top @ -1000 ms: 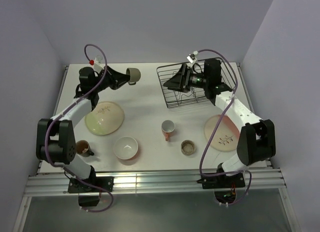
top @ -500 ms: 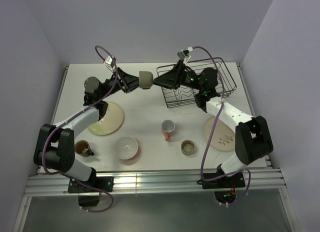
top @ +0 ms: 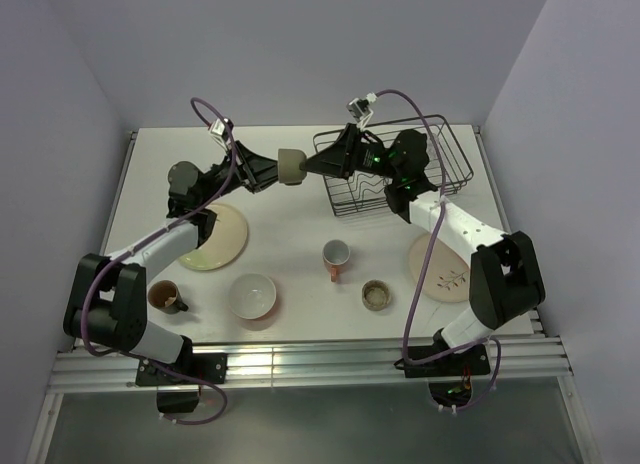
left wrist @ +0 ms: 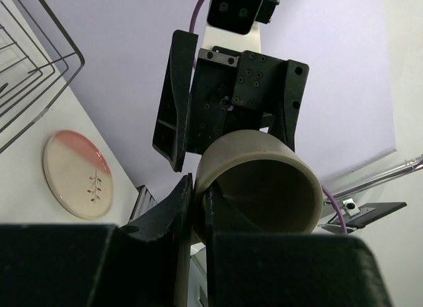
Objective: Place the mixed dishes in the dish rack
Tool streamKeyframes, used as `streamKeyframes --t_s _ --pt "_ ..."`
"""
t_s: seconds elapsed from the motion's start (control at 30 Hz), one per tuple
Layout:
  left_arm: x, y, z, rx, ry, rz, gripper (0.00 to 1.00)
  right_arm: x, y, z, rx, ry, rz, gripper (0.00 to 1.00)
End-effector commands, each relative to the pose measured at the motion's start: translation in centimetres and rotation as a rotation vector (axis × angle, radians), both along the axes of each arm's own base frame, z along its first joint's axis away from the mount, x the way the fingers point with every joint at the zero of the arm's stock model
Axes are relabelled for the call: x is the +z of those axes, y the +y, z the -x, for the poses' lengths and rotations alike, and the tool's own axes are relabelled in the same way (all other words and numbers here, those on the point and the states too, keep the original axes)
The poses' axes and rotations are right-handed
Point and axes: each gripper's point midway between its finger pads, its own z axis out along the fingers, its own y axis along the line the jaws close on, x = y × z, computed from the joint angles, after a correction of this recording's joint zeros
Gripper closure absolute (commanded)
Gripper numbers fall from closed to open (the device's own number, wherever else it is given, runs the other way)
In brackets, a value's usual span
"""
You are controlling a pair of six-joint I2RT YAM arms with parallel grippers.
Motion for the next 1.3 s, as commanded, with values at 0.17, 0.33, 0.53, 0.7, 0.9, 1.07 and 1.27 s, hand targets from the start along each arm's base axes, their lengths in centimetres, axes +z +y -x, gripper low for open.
streamKeyframes --t_s 0.17,0.33,0.53,0.7,0.9,1.07,1.27 --pt "2.2 0.0 1.8 -0.01 -0.094 0.037 1.0 1.3 1.7 1.5 0.042 -0.124 0.019 0.19" --pt "1.7 -0.2 1.9 -0.017 -0.083 0.036 1.0 1.3 2.3 2.0 0.062 -0.134 0.025 0.19" --pt "1.6 -0.5 1.9 -0.023 -0.079 0.036 0.99 1.4 2.8 1.9 0.065 -0.144 0.026 0.19" --pt "1.3 -0.8 1.9 -0.026 -0.07 0.035 0.98 1.4 3.1 1.4 0.059 -0.145 0.029 0.18" --pt "1.2 -0.7 1.6 -0.002 -0.07 0.042 0.95 0.9 3.2 0.7 0.046 -0.086 0.018 0.18" --pt "0.9 -0.8 1.1 0.029 -0.062 0.063 0.94 0.7 3.3 0.5 0.031 -0.038 -0.01 0.18" --pt "0.5 -1.1 0.9 0.049 -0.051 0.09 0.94 1.0 3.4 0.0 0.032 0.05 -0.066 0.19"
